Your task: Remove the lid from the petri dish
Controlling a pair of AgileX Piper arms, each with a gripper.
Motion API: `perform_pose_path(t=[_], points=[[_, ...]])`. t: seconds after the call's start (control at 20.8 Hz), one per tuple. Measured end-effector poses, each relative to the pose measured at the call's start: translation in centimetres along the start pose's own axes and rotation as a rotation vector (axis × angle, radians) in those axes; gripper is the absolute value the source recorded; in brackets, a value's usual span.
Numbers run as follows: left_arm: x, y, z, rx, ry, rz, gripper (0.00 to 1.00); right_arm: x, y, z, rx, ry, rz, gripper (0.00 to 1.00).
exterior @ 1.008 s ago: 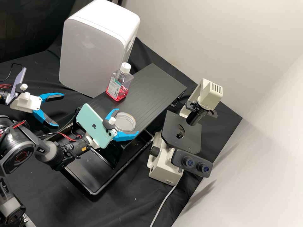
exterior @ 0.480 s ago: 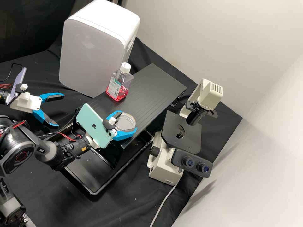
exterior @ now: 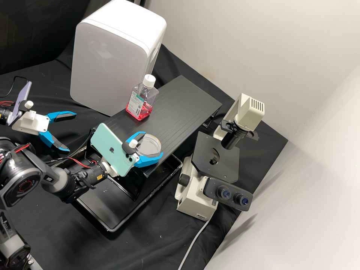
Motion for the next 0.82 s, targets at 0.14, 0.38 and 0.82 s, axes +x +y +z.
perform_pose_path(t=[0.14, 0.38, 0.82], points=[[0.00, 0.02, -0.08, -0.004, 0.009, 0.002, 1.00, 0.00, 0.00, 0.00, 0.000, 0.000, 0.000, 1.00], [0.00, 0.02, -0.08, -0.004, 0.009, 0.002, 1.00, 0.00, 0.00, 0.00, 0.000, 0.000, 0.000, 1.00], [0.00, 0.02, -0.08, -0.004, 0.009, 0.002, 1.00, 0.00, 0.00, 0.00, 0.000, 0.000, 0.000, 1.00]])
